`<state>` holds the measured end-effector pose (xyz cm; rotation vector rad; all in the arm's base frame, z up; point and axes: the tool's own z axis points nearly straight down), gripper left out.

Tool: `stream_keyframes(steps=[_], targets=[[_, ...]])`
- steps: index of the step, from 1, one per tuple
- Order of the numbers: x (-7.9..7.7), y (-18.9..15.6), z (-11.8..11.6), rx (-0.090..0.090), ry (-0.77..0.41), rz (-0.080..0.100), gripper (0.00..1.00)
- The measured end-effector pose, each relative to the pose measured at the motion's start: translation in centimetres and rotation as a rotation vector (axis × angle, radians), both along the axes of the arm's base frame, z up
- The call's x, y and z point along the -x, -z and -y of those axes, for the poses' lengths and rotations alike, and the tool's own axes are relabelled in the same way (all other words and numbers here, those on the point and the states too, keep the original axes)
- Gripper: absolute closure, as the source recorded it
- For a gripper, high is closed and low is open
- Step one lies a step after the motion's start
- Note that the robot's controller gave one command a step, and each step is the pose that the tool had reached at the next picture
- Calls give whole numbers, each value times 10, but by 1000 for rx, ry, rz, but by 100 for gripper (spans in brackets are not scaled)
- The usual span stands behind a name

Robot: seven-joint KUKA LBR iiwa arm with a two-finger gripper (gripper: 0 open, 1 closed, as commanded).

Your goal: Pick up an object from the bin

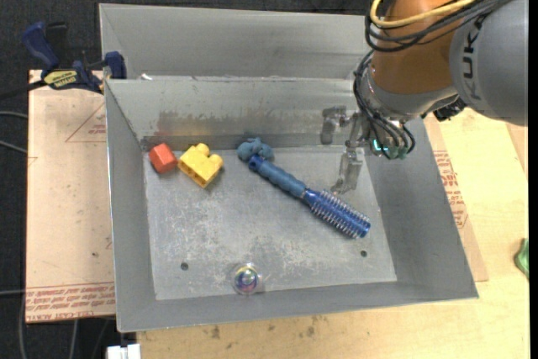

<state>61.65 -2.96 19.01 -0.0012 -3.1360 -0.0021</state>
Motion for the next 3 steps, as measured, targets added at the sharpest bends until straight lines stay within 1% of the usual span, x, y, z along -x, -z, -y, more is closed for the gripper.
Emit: stream_keyframes(steps=[1, 2, 3], targets=[[19, 125, -6, -1, -99, 0, 0], [17, 120, -6, 0, -99, 7, 100], [67, -25, -13, 1, -102, 14, 100]])
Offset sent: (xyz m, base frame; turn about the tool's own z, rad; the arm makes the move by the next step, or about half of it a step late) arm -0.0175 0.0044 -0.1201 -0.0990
